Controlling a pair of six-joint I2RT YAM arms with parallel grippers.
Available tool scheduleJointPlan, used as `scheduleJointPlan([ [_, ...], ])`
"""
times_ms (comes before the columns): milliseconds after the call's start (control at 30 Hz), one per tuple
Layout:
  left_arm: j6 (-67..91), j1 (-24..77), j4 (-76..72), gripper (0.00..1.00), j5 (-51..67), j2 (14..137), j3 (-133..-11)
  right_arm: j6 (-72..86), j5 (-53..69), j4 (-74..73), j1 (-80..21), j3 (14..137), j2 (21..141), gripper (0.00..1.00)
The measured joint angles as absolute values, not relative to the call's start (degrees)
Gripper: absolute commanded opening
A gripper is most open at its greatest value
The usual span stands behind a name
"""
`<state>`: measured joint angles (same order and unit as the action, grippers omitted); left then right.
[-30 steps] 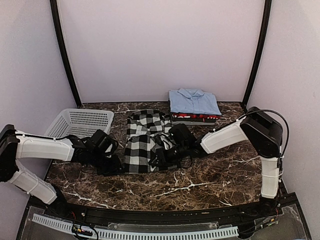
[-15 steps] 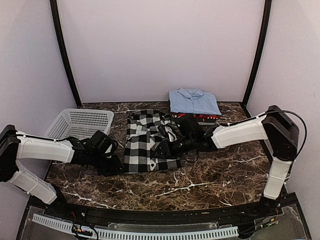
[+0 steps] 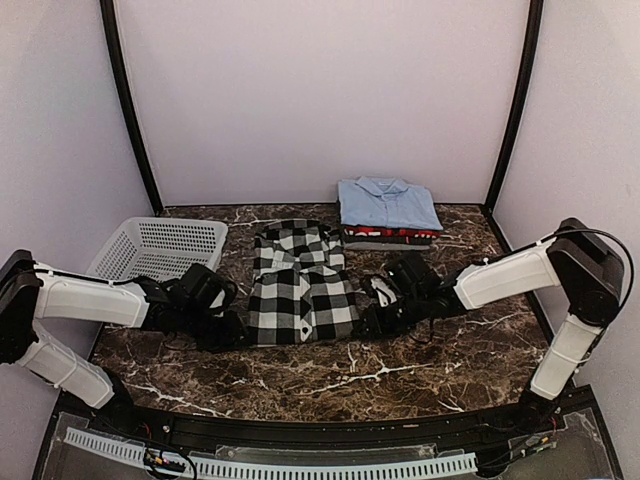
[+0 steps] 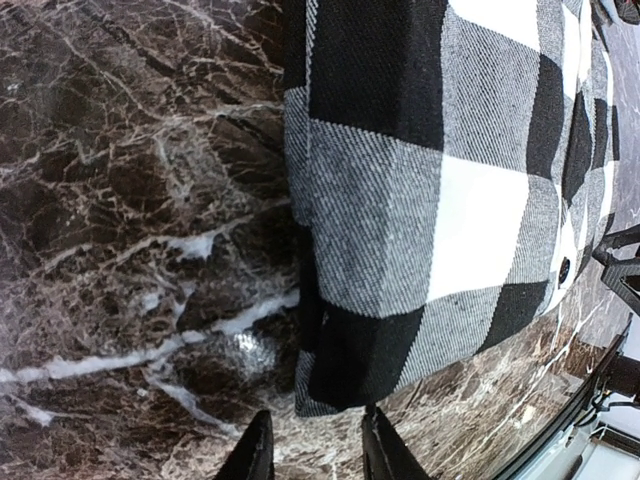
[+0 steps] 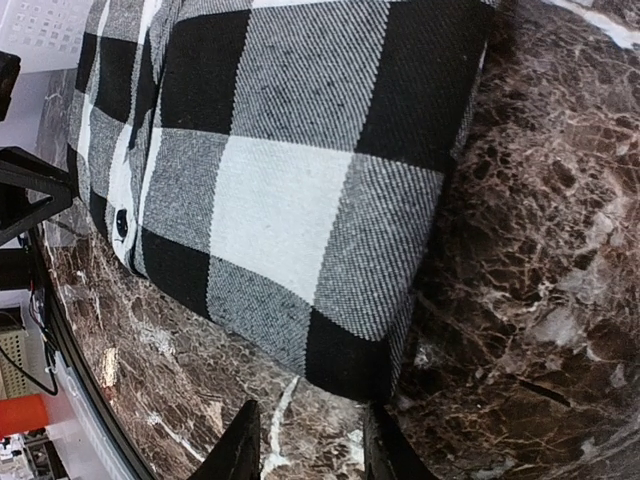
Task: Fold and stack the long sleeve shirts
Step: Move the 2/3-rectangle-folded shirt to the center of the board.
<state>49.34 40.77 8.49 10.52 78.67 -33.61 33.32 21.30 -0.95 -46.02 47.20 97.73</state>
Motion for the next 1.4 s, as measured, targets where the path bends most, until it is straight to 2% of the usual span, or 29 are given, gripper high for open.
scheduleJointPlan([
  [767,49.08,40.77,3.92,0.27,10.74,81.69,-32.84,34.83,19.00,4.36,-44.66,46.00,99.77,0.33],
  [867,49.10,40.77,2.66,0.25,10.90,82.37,-32.84,34.85,19.22,4.86,-44.93,46.30,100.27,0.33],
  [1000,49.15,40.77,1.26,0.17,11.14,83.20,-32.86,35.03,19.40,5.34,-45.32,46.65,100.73,0.31],
  [1100,49.10,40.77,0.67,0.07,11.35,83.83,-32.99,35.27,19.49,5.63,-45.41,46.70,100.99,0.24],
  [1167,49.25,40.77,0.47,0.03,11.53,84.16,-33.01,35.68,19.44,5.61,-45.41,46.70,101.10,0.15],
  [1300,49.19,41.06,0.43,0.00,11.64,84.47,-33.06,36.12,19.49,5.08,-45.47,46.70,101.16,0.00],
  [1400,49.17,41.65,0.91,0.00,11.55,84.38,-33.19,36.23,19.44,4.67,-45.58,46.70,101.14,0.00],
])
